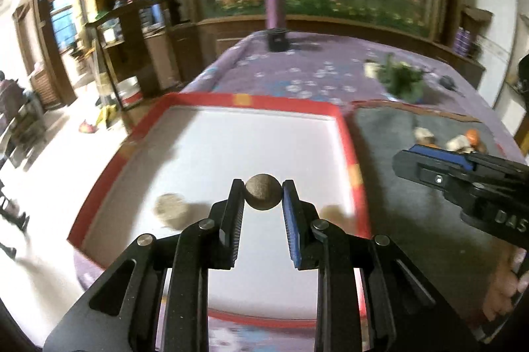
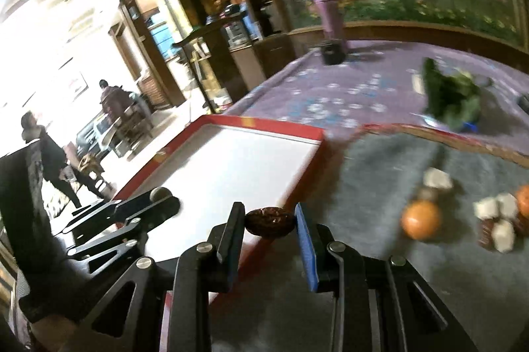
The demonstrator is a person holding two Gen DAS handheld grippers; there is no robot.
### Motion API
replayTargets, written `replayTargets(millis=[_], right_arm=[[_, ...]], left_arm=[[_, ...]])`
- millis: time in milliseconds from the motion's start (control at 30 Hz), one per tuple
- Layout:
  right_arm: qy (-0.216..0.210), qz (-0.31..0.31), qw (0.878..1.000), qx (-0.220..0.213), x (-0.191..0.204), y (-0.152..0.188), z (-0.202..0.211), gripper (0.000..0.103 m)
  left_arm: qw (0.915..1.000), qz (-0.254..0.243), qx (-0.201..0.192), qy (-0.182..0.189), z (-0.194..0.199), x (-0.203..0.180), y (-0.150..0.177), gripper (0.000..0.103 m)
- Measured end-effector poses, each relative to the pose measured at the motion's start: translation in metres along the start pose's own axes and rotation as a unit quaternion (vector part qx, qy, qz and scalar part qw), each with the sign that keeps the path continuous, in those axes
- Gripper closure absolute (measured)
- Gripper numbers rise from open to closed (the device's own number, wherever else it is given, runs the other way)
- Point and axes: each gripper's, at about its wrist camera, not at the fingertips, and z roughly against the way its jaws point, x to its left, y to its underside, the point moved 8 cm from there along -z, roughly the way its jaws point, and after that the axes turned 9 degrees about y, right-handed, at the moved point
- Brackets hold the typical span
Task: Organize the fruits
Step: 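Carry the date and brown fruit into the tray and open both grippers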
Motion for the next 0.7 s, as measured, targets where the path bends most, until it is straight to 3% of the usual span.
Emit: replayTargets(millis=[200, 533, 700], right_arm=[[-0.009, 0.036, 0.999, 0.025, 0.044, 0.006, -0.032, 0.073], [0.003, 0.036, 0.997, 0.075, 0.056, 0.011, -0.078, 0.073], [0.004, 0.020, 0.996, 0.085, 0.050, 0.011, -0.078, 0.071]], left_arm=[[0.9995, 0.015, 0.017, -0.020, -0.009, 0.030, 0.012, 0.081], [0.9974, 0.018, 0.036, -0.060, -0.020, 0.045, 0.022, 0.080], [0.9955, 0.015, 0.037, -0.086, -0.017, 0.051, 0.022, 0.067]])
